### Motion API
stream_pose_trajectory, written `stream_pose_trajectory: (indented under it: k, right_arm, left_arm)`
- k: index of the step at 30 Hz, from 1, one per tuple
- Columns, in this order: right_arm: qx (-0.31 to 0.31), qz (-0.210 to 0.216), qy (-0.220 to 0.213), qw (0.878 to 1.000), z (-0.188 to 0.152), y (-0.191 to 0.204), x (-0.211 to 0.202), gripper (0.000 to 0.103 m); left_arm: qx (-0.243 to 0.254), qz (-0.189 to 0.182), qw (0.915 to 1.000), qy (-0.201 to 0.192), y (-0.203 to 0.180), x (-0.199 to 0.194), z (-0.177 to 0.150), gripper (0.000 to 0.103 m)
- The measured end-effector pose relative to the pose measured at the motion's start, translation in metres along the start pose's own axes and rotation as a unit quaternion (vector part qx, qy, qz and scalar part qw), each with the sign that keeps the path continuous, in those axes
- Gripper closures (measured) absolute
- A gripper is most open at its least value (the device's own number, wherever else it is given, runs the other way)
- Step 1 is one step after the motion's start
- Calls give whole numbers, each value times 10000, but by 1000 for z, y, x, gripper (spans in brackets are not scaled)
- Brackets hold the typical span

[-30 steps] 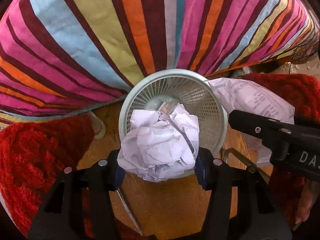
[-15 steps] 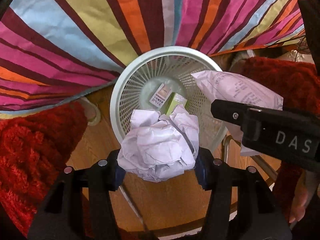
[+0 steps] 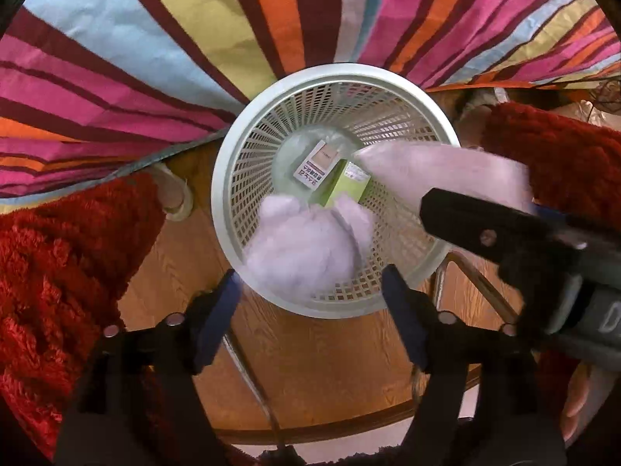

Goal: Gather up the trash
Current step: 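Carry the bag and paper over the wastebasket and open both tools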

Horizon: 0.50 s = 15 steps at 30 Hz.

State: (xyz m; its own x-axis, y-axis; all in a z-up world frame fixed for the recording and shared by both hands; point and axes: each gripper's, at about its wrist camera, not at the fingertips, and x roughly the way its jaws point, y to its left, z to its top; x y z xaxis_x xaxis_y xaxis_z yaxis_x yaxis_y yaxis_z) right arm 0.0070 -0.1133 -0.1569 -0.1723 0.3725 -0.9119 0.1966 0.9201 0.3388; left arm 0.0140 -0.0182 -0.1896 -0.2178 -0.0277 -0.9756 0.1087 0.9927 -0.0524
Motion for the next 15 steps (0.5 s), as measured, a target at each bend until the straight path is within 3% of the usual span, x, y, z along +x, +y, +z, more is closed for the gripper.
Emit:
stream_pose_trajectory:
  k: [2, 15]
  right_arm:
    - [69, 5, -46, 10000, 1, -2, -2, 20]
    - [269, 30, -229, 9994, 0, -9, -12, 20]
  left_arm:
    - [-7, 14, 10000, -34, 0, -1, 1, 21]
    - [-38, 58, 9998, -163, 2, -8, 0, 21]
